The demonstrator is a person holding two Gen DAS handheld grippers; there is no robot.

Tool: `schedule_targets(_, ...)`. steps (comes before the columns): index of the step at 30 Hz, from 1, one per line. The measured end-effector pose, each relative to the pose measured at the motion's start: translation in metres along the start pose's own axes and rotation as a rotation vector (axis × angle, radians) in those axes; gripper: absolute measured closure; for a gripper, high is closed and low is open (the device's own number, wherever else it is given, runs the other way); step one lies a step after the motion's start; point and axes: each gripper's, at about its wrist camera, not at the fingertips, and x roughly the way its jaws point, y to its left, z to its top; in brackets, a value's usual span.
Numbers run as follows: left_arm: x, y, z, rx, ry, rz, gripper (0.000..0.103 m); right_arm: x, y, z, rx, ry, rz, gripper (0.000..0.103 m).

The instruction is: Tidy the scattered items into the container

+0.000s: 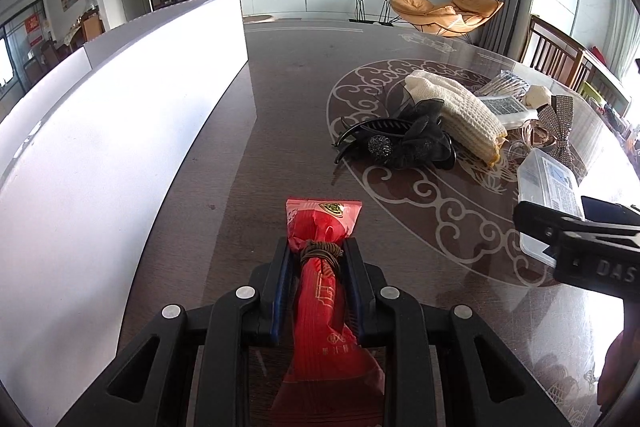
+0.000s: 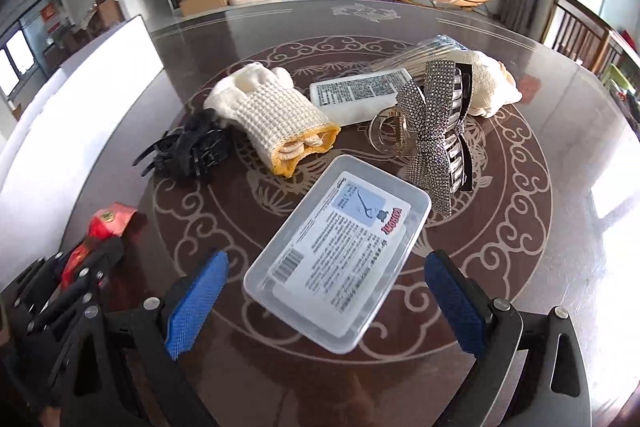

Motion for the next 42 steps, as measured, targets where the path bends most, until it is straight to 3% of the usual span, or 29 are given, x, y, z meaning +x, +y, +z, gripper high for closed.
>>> schedule_targets(3, -0.002, 0.000, 0.000, -0.002, 0.000, -0.003, 0.078, 0.013, -0.002, -0.001, -0.021, 0.018, 0.013, 0.004)
schedule_targets(5, -0.002, -0.001, 0.000, 0.000, -0.001, -0.004, 0.078, 0.009, -0.015, -0.007, -0.017, -0.028, 0.036, 0.008)
schedule_targets(9, -0.002, -0.008, 0.001, 0.022, -0.001, -0.026, 0.078, -0.003, -0.039, -0.018, -0.065, -0.096, 0.052, 0.036)
schedule_targets(18, -0.017, -0.083, -0.014, 0.122, 0.004, -0.220, 0.073, -0.032, -0.115, -0.064, -0.174, -0.119, 0.066, 0.036)
schedule_targets(24, -0.020, -0.092, -0.015, 0.078, 0.002, -0.211, 0.067, -0.029, -0.147, -0.063, -0.126, -0.118, 0.065, 0.032)
schedule_targets(28, -0.021, -0.101, -0.017, 0.127, 0.005, -0.199, 0.053, -0.024, -0.148, -0.058, -0.104, -0.105, 0.054, 0.019)
schedule_targets(31, -0.018, -0.108, -0.017, 0.172, 0.019, -0.128, 0.035, -0.023, -0.148, -0.057, -0.103, -0.104, 0.052, 0.018)
schedule_targets(35, -0.017, -0.101, -0.016, 0.141, 0.029, -0.120, 0.028, -0.023, -0.148, -0.057, -0.103, -0.104, 0.052, 0.018)
schedule_targets(36, -0.015, -0.101, -0.016, 0.146, 0.036, -0.118, 0.022, -0.023, -0.148, -0.057, -0.103, -0.104, 0.053, 0.018)
schedule_targets(37, -0.012, -0.102, -0.016, 0.152, 0.057, -0.115, 0.002, -0.022, -0.148, -0.057, -0.103, -0.104, 0.054, 0.018)
schedule_targets(42, -0.010, -0.103, -0.015, 0.156, 0.074, -0.124, 0.000, -0.022, -0.147, -0.056, -0.106, -0.101, 0.056, 0.015)
